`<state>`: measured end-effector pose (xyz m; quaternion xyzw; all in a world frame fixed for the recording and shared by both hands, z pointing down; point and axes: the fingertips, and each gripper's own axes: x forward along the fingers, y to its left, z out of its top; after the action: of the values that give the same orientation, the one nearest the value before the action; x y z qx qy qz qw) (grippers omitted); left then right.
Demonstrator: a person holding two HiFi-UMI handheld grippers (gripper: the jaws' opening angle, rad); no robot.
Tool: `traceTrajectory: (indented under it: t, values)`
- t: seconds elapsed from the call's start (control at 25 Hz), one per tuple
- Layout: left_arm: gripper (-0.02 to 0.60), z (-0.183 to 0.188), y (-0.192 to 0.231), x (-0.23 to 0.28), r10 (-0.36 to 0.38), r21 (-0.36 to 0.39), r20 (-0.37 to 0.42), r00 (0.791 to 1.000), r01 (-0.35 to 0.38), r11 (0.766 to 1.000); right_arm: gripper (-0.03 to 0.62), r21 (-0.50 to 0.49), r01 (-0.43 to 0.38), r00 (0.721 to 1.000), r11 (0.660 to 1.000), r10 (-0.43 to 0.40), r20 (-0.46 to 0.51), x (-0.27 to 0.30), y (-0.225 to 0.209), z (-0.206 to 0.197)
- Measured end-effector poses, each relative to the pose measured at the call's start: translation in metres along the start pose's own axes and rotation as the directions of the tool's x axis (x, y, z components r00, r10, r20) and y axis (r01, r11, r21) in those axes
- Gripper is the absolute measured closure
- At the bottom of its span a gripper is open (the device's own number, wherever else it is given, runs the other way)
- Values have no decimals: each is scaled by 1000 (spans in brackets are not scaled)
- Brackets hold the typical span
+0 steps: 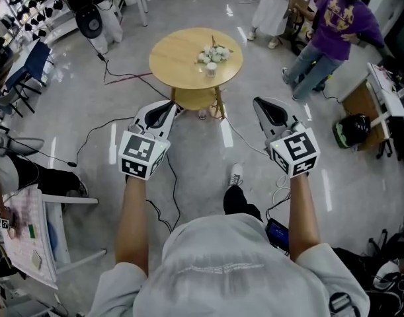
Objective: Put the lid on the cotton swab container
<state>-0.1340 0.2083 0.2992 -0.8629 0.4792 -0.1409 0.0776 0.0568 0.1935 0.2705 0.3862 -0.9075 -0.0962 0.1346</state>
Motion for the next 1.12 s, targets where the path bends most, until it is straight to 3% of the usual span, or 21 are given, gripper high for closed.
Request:
traceTrajectory:
  t: [0.36,0.56,0.84,1.12]
  values:
    - [565,17,50,150,74,-35,-59,995,-77,996,566,-15,-78,997,997,78,-3,92,-146,-26]
    - [565,23,75,211,94,-36,-87,992,-98,995,566,-12,-121,993,993,121,-14,139,-199,-38]
    - [565,18,100,269,136,-68,-128,982,-146,987,566,3,-189,982,982,189,-11,189,-246,-50]
    - [563,-5,121,306,138,-111,-169,976,-158,981,568,24,-248,968,968,249,-29,229,-260,-64]
